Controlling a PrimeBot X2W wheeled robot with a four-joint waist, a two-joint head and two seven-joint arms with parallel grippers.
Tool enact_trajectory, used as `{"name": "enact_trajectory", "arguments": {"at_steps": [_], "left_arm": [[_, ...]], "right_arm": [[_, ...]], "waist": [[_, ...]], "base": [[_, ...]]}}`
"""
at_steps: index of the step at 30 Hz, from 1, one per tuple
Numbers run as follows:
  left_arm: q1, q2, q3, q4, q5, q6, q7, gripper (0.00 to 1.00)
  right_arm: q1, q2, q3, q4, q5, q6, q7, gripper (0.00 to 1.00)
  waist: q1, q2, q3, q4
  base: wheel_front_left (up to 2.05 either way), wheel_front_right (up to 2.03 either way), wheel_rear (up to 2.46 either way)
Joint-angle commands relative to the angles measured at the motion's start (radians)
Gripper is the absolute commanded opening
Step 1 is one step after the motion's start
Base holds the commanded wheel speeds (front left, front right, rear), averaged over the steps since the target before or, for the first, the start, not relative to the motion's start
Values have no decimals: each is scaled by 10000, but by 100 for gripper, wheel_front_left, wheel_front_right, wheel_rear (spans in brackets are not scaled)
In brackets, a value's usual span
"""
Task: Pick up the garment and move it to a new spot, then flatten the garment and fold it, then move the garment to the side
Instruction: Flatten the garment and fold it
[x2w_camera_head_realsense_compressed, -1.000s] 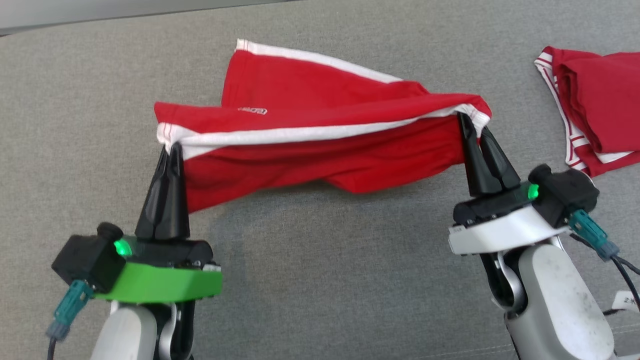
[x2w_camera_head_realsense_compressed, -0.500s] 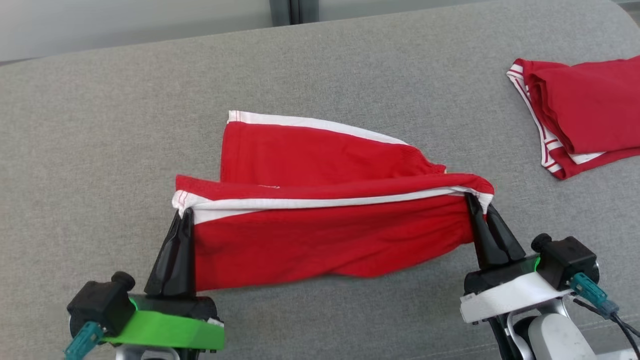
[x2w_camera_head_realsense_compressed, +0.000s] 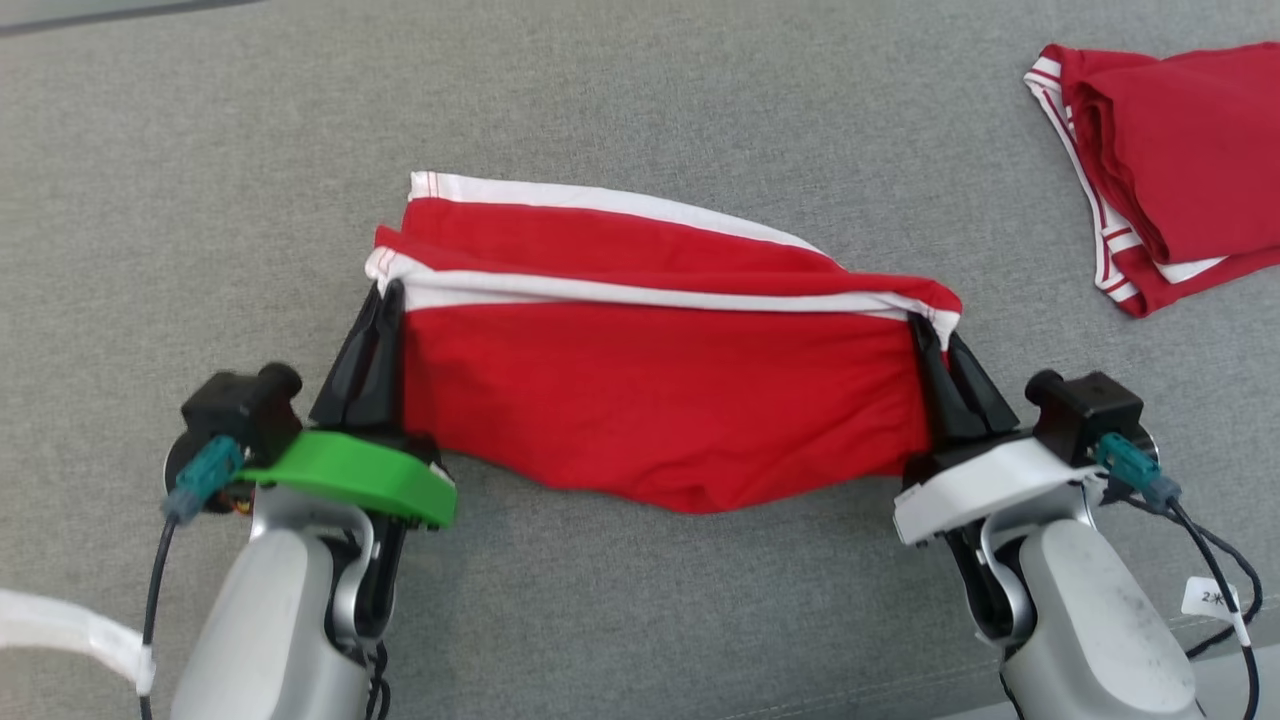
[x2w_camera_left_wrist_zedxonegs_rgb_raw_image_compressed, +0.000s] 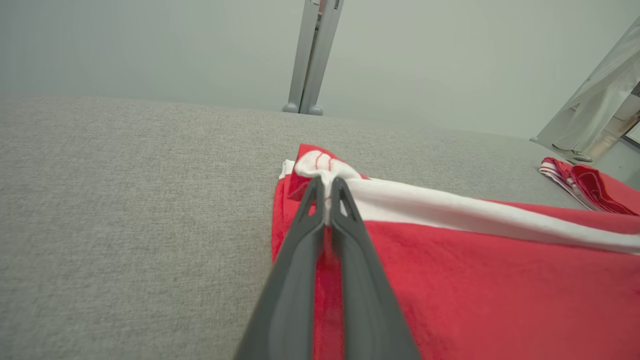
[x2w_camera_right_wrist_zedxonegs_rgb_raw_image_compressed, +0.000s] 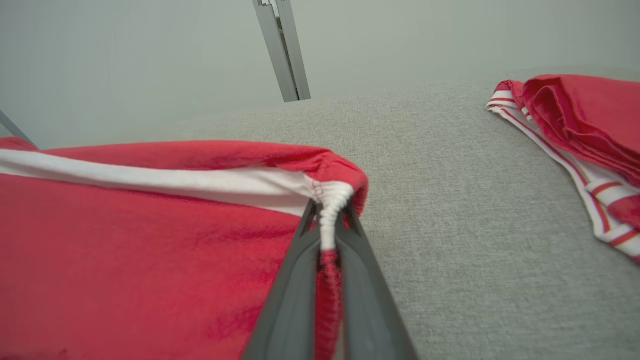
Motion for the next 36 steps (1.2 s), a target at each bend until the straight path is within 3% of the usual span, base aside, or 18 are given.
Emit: {"name": "enact_trajectory", "arguments": {"at_steps": [1, 9, 22, 23, 24, 25, 26, 27, 28, 36], "left_arm": [[-447, 25, 39, 336, 31, -69, -96, 0], [-2216, 36, 91, 2101, 87, -222, -496, 0], [-3307, -83, 69, 4463, -30, -111, -645, 0], [-3326, -88, 51, 4530, -21, -97, -654, 0], [-3338, -101, 25, 4581, -9, -75, -670, 10], [-3327, -112, 9, 4599, -5, -47, -676, 28], [-3280, -142, -2, 4587, -44, -31, -670, 40], [-3224, -162, -15, 4550, -73, -16, -649, 64], [-3124, -173, -37, 4484, -85, -16, -614, 100], [-2090, 69, -155, 3230, -235, 95, -10, 100]], "right_arm": [[-281, -8, -19, 175, -27, -17, -62, 0], [-1346, 15, -95, 1069, -60, -18, -132, 0], [-1879, 31, 230, 1638, 348, -18, -121, 0], [-1863, 33, 245, 1641, 365, -18, -121, 24], [-1819, 34, 279, 1637, 410, -18, -121, 53], [-1770, 34, 289, 1614, 451, -18, -121, 100], [-1691, 31, 256, 1571, 453, -18, -121, 100], [-1626, 33, 227, 1532, 441, -18, -121, 100], [-1552, 36, 174, 1446, 450, -17, -122, 100], [-768, 42, -241, 644, 371, -17, -122, 100]], "waist": [[0, 0, 214, -56], [0, 0, 618, -98], [0, 0, 875, -228], [0, 0, 854, -224], [0, 0, 816, -218], [0, 0, 778, -215], [0, 0, 716, -202], [0, 0, 669, -188], [0, 0, 598, -165], [0, 0, -20, -28]], "base": [[0, 0, 0], [0, 0, 0], [0, 0, 0], [0, 0, 0], [0, 0, 0], [0, 0, 0], [0, 0, 0], [0, 0, 0], [0, 0, 0], [0, 0, 0]]}}
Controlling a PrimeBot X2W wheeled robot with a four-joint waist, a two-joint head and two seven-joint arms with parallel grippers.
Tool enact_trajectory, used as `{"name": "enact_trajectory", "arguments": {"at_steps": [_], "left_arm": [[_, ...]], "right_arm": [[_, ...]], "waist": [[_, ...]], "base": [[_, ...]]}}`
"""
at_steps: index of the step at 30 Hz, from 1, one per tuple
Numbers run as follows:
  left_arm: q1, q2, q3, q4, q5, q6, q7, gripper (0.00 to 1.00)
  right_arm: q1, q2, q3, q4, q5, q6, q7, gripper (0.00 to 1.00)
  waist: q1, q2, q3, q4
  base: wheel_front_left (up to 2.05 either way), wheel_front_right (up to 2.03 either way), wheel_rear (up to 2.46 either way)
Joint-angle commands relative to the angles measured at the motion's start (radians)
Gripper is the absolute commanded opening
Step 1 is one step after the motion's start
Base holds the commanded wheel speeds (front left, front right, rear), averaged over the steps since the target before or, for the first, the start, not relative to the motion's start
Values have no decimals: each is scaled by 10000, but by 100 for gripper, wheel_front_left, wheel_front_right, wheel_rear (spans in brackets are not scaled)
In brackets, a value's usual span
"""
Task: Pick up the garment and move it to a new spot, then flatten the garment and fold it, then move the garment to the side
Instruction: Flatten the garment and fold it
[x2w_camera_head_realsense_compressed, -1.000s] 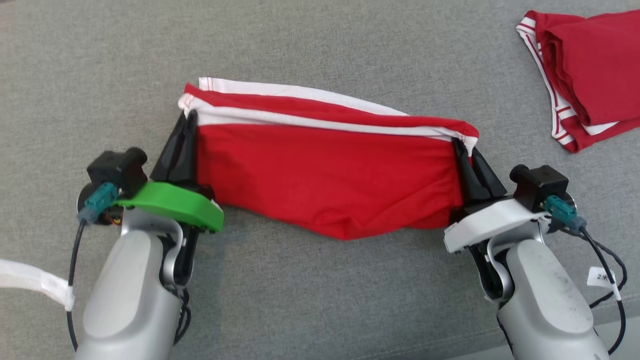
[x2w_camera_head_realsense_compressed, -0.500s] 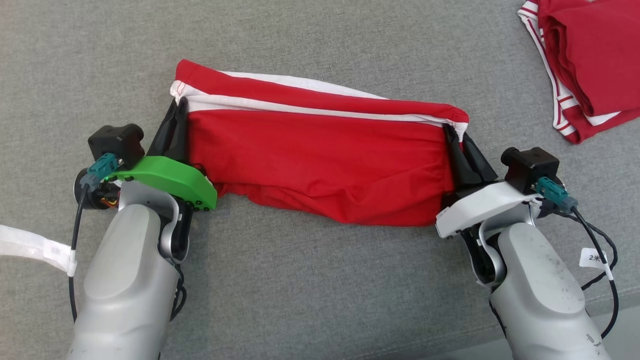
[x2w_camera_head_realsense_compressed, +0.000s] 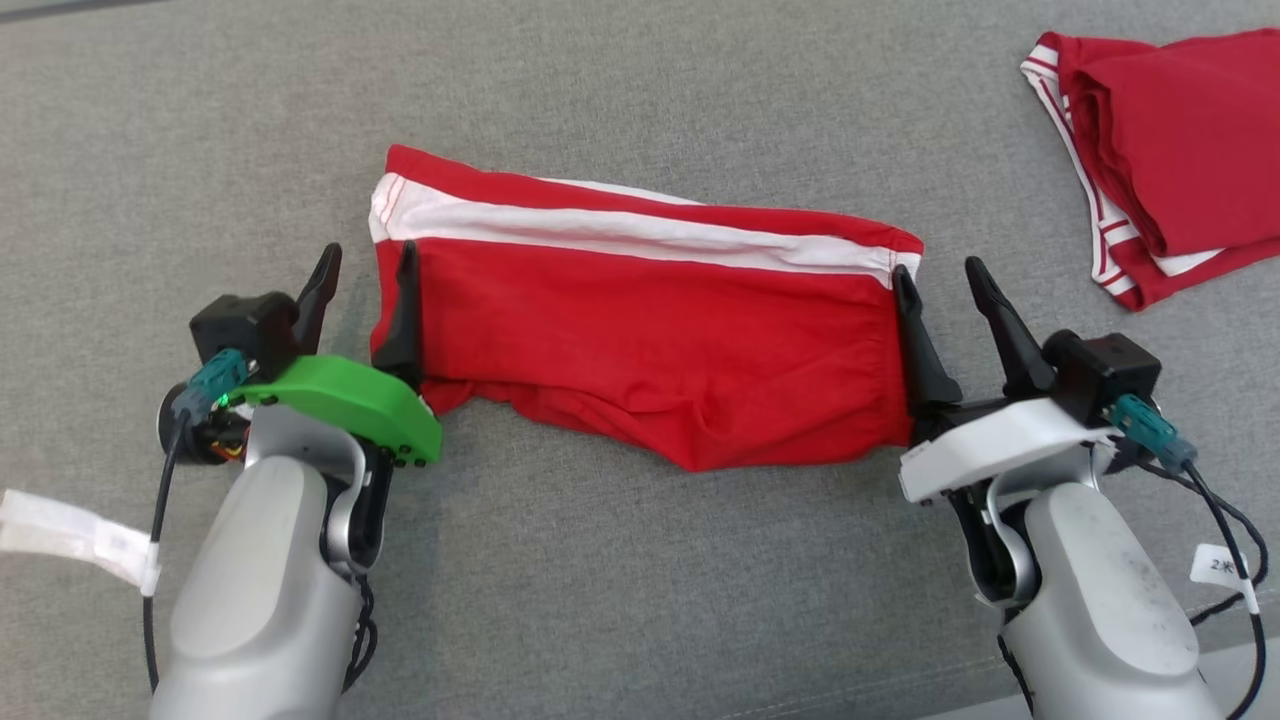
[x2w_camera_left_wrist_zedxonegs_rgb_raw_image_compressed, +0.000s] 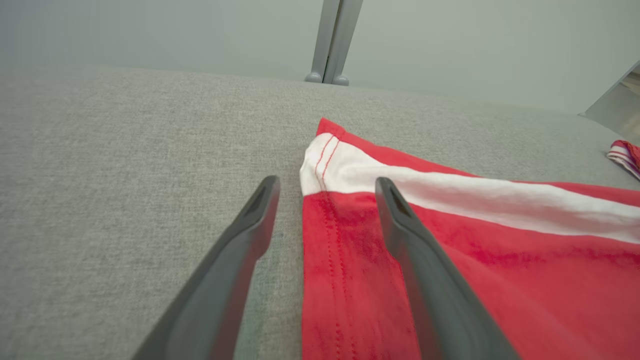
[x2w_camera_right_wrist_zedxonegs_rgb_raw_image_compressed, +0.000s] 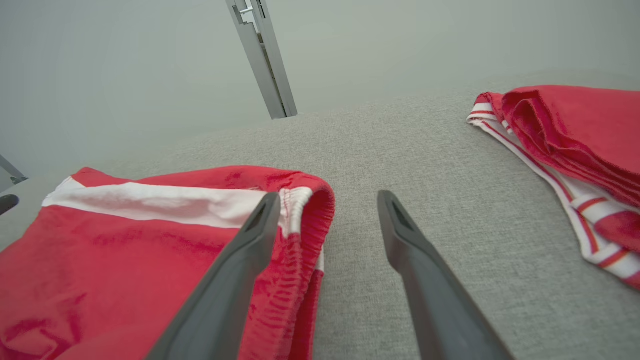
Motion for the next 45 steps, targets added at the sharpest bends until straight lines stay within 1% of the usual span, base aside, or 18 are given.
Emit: {"name": "enact_trajectory", "arguments": {"at_steps": [1, 8, 11, 14, 19, 25, 30, 36, 37, 38, 39, 45], "left_arm": [[296, 162, 9, -319, -112, 90, 149, 100], [1605, 553, 80, -2163, -307, 621, 1436, 100], [2022, 673, 60, -2683, -401, 825, 2043, 100], [2289, 670, -47, -2950, -548, 956, 2687, 100], [2226, 619, -117, -2871, -754, 1162, 3444, 100], [1771, 568, -33, -2255, -862, 1488, 4000, 100], [1643, 450, -134, -1850, -1044, 1397, 4334, 100], [1792, 499, -317, -1560, -1139, 1445, 4809, 100], [1800, 496, -335, -1538, -1144, 1452, 4830, 78], [1805, 495, -355, -1529, -1137, 1449, 4834, 32], [1805, 488, -380, -1537, -1142, 1408, 4808, 0], [1763, 496, -317, -1723, -1111, 1354, 4349, 0]], "right_arm": [[245, -29, -123, -188, -75, -17, -26, 100], [993, -21, -670, -952, -337, -17, -25, 100], [1221, -25, -764, -1123, -384, -17, -25, 100], [1404, -23, -729, -1242, -378, -17, -25, 100], [1477, -25, -608, -1376, -315, -17, -25, 100], [1365, -23, -522, -1475, -291, -17, -25, 100], [1354, -25, -500, -1465, -245, -17, -25, 100], [1352, -23, -551, -1424, -203, -17, -25, 100], [1335, -23, -546, -1437, -189, -17, -25, 100], [1327, -23, -539, -1446, -189, -17, -25, 100], [1323, -23, -531, -1453, -188, -17, -25, 100], [1371, -24, -594, -1444, -205, -17, -25, 100]], "waist": [[0, -1, -293, 83], [0, -1, -921, 135], [0, -1, -1110, 104], [0, -1, -1192, 29], [0, -1, -1079, -175], [0, -1, -801, -422], [0, -1, -729, -527], [0, -1, -791, -522], [0, -1, -802, -516], [0, -1, -808, -512], [0, -1, -815, -504], [0, -1, -900, -392]], "base": [[0, 0, 0], [0, 0, 0], [0, 0, 0], [0, 0, 0], [0, 0, 0], [0, 0, 0], [0, 0, 0], [0, 0, 0], [0, 0, 0], [0, 0, 0], [0, 0, 0], [0, 0, 0]]}}
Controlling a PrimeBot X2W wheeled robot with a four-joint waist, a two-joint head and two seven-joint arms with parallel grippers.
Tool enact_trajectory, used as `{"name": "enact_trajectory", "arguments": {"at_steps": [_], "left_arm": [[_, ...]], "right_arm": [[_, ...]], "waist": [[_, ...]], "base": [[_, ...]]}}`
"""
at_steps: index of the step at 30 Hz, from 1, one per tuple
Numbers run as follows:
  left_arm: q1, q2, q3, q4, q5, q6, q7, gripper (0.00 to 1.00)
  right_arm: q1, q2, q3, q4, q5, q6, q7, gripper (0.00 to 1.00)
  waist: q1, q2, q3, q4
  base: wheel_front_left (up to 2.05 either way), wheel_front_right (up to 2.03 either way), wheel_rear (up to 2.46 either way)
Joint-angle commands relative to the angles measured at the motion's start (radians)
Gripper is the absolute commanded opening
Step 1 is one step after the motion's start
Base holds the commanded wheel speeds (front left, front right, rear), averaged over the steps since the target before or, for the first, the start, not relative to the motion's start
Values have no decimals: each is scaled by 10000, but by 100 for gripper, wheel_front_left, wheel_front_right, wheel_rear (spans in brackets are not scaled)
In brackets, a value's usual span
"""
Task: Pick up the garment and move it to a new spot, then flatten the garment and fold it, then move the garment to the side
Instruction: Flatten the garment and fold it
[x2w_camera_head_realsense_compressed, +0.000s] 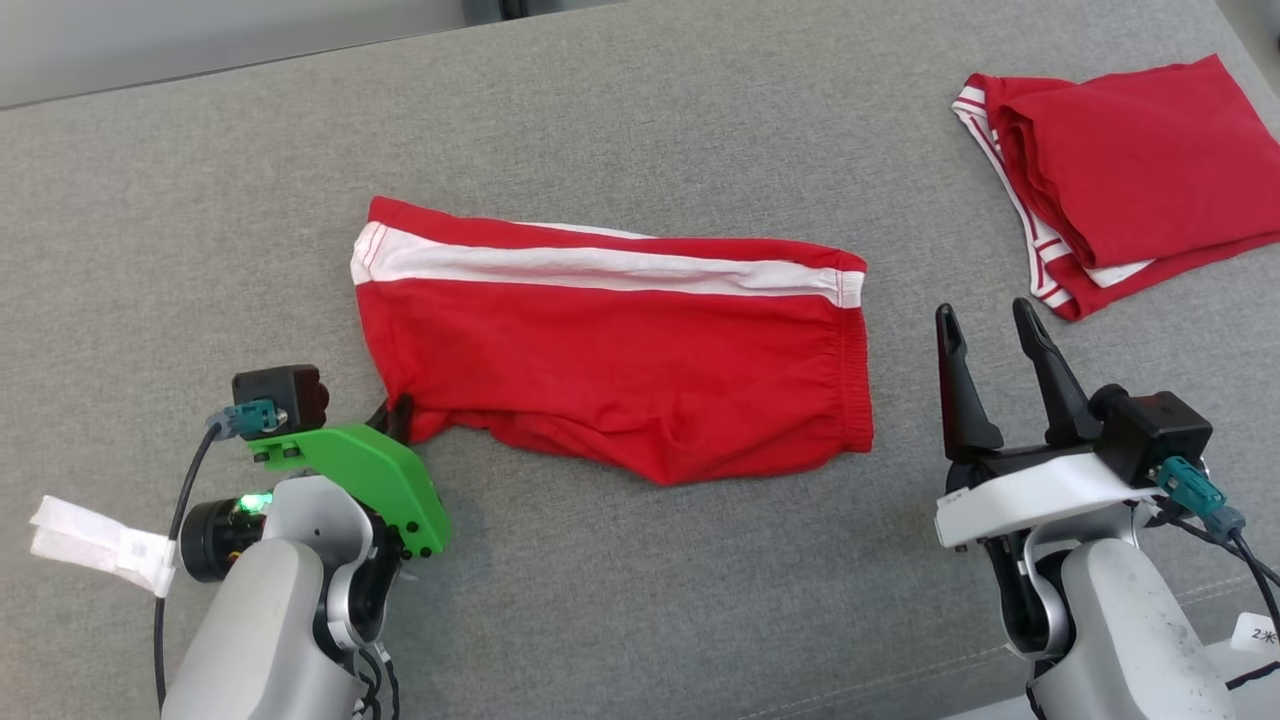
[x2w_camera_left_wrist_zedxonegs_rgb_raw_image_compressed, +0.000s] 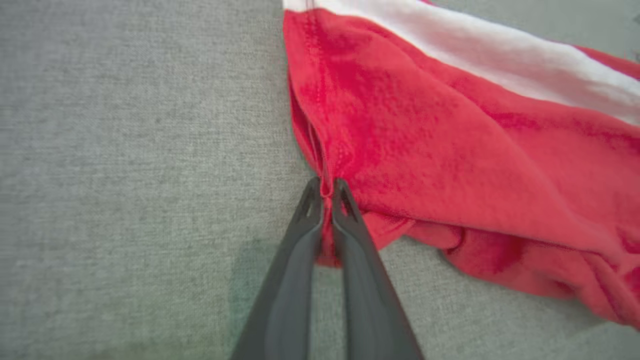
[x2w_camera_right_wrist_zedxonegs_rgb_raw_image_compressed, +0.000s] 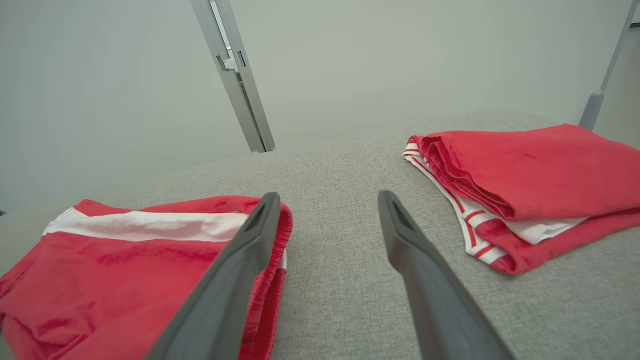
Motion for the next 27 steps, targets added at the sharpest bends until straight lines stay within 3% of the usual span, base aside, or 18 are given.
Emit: {"name": "enact_trajectory", "arguments": {"at_steps": [1, 15, 20, 24, 26, 27], "left_arm": [[19, 57, 58, -62, -15, -35, -137, 0], [1783, 209, 112, -2067, -191, 96, -840, 0], [3140, -94, 88, -2511, -475, 400, -981, 0], [3295, -194, 80, -2411, -566, 328, -1169, 1], [3268, -190, 86, -2375, -493, 299, -1363, 51], [3211, -165, 95, -2374, -424, 294, -1486, 100]], "right_arm": [[-5, -21, -47, -10, -13, -17, -25, 100], [371, -21, -448, -41, -360, -17, -25, 100], [426, -24, -372, 56, -460, -17, 10, 100], [443, -22, -408, 86, -517, -17, 59, 100], [476, -22, -428, 105, -574, -17, 69, 100], [489, -24, -433, 114, -588, -17, 83, 100]], "waist": [[0, 0, -56, 66], [0, 0, -575, 768], [0, 0, -648, 1065], [0, 0, -724, 1145], [0, 0, -797, 1174], [0, 0, -837, 1183]], "base": [[0, 0, 0], [0, 0, 0], [0, 0, 0], [0, 0, 0], [0, 0, 0], [0, 0, 0]]}}
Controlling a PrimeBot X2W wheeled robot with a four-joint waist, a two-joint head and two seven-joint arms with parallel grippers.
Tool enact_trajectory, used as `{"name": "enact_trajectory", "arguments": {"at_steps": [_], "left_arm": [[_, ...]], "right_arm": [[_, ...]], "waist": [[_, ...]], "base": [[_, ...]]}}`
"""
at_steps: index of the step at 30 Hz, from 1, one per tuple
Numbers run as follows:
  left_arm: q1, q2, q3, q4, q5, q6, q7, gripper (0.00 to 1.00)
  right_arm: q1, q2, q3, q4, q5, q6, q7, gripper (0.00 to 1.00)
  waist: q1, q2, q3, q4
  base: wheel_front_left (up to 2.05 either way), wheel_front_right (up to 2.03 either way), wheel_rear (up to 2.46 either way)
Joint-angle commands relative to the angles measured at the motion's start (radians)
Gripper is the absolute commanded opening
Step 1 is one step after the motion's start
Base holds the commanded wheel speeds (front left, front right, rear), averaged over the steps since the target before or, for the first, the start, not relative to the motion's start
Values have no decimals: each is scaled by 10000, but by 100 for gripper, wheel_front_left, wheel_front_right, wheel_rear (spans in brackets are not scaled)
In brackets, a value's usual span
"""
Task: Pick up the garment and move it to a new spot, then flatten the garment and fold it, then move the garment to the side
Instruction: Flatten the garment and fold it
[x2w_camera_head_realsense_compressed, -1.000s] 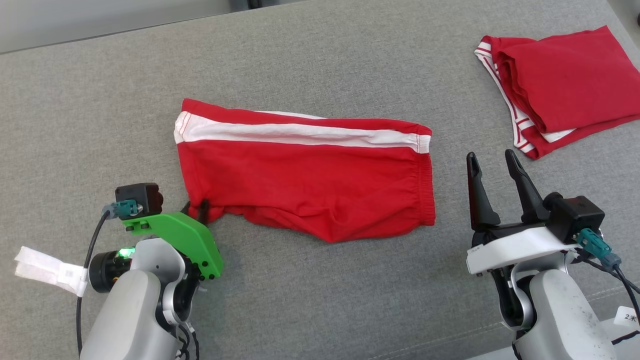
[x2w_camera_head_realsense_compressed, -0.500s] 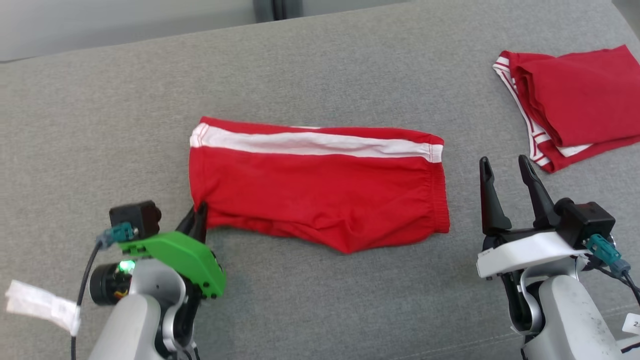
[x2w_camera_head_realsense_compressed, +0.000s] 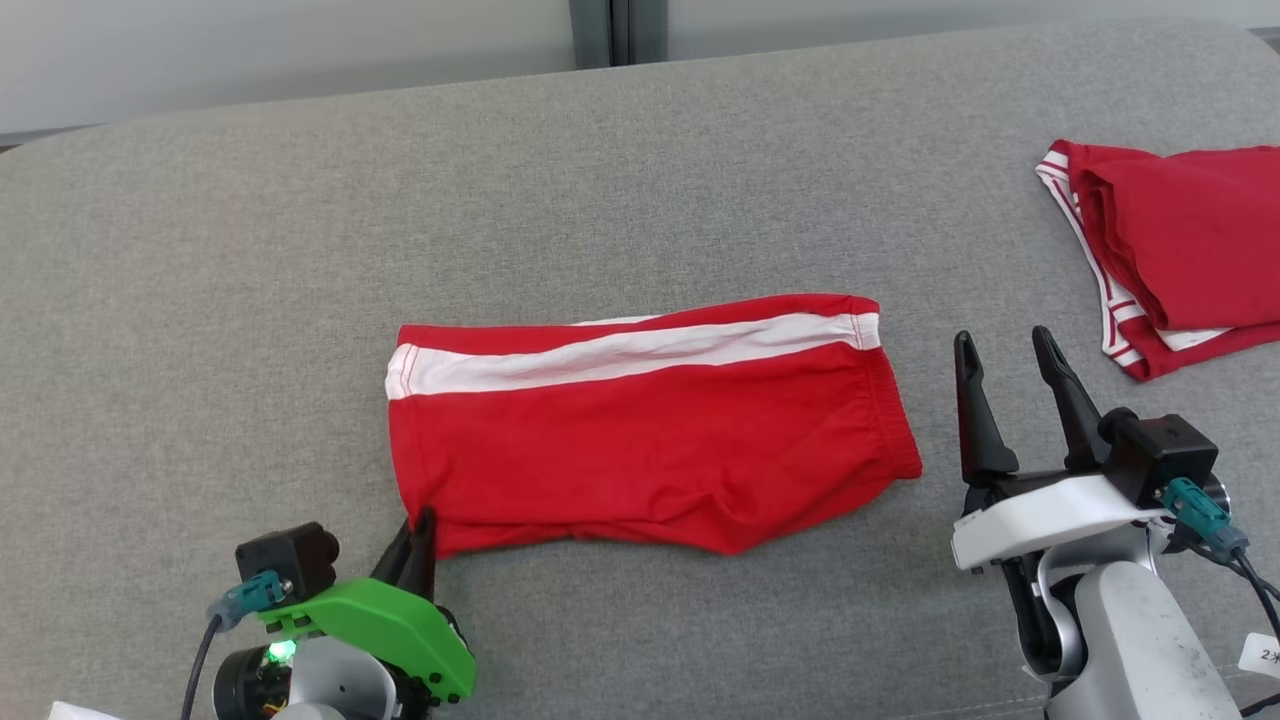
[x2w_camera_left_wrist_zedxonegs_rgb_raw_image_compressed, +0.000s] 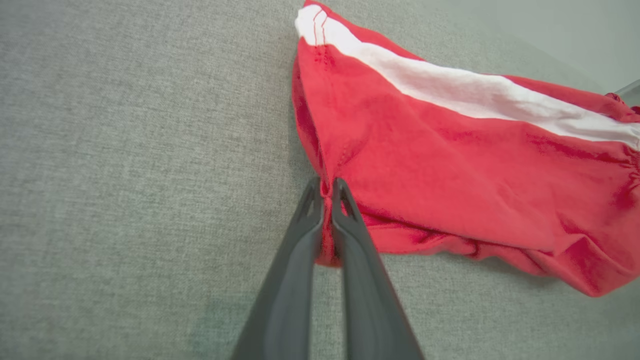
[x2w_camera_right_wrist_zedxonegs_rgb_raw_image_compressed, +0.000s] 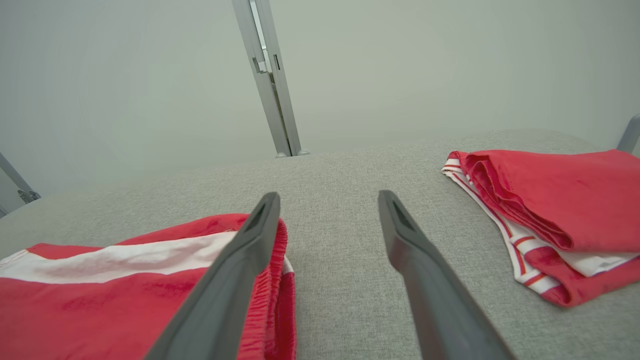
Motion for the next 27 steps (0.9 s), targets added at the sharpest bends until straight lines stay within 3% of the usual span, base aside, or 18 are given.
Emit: {"name": "enact_trajectory", "arguments": {"at_steps": [1, 9, 14, 20, 27], "left_arm": [[-70, 111, 24, -28, 203, -50, -261, 100], [-583, 256, -95, 22, 1339, -74, -2339, 100], [-644, 266, -147, 291, 1487, -331, -3129, 100], [-506, 292, -99, 785, 1513, -403, -3611, 100], [-363, 227, 168, 996, 1291, -330, -3833, 100]], "right_arm": [[140, -24, -25, 28, -69, -17, 38, 100], [325, -24, -49, 100, -145, -17, 138, 100], [520, -24, -107, 93, -178, -17, 231, 100], [820, -23, -130, 141, -246, -17, 574, 100], [468, -332, 333, 386, -105, -17, 2170, 100]], "waist": [[0, 0, -108, 32], [0, 0, -608, 32], [0, 0, -983, 41], [0, 0, -1265, 150], [0, 0, -1254, 431]], "base": [[0, 0, 0], [0, 0, 0], [0, 0, 0], [0, 0, 0], [0, 0, 0]]}}
